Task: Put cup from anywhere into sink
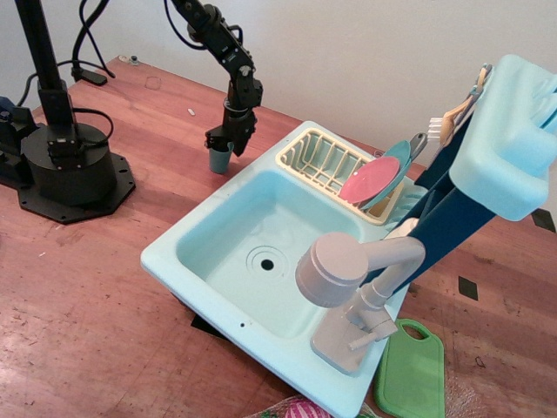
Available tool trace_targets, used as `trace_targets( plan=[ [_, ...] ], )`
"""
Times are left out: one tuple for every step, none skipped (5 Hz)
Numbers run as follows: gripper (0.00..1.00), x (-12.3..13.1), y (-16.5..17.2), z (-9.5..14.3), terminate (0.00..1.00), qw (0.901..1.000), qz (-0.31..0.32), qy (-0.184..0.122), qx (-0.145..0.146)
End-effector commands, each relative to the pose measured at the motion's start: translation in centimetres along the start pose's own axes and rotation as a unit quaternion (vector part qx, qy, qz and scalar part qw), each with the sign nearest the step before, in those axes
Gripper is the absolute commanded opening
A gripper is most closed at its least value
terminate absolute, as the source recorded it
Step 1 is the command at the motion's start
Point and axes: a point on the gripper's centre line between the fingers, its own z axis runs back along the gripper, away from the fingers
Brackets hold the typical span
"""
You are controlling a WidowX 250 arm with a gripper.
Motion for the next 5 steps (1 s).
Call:
trace_targets(
  plan=[
    [0.0, 0.5, 0.9, 1.2, 0.0, 0.9996, -0.01, -0.007, 0.027],
    [0.0, 1.0, 0.4, 0.7, 0.0, 0.9996, -0.008, -0.018, 0.021],
    [0.0, 0.0, 2.0, 4.0, 0.0, 0.999, -0.029, -0.008, 0.034],
    [0.0, -1.2, 4.9, 8.8, 0.0, 0.996, -0.032, 0.024, 0.08],
    [0.0, 1.5, 5.5, 14.0, 0.0, 0.9928, -0.055, 0.018, 0.105]
  ],
)
